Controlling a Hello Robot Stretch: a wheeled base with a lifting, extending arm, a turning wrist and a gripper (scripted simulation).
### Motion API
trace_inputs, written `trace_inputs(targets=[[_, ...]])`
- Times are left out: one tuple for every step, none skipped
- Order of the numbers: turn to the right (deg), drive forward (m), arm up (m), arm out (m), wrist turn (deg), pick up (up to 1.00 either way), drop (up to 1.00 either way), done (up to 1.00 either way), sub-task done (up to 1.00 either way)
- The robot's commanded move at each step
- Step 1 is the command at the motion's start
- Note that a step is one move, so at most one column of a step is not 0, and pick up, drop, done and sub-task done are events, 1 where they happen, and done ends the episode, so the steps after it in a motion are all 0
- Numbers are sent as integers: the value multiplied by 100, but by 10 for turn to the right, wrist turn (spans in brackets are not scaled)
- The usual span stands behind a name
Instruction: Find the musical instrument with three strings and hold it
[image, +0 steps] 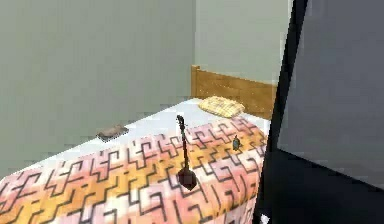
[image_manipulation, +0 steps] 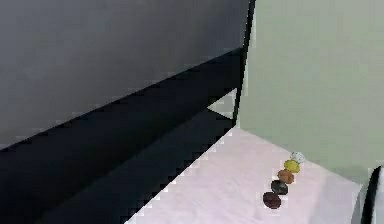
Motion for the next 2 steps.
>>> trace_inputs(targets=[[450,0,0,0,0,0,0,0,0],[0,45,0,0,0,0,0,0,0]])
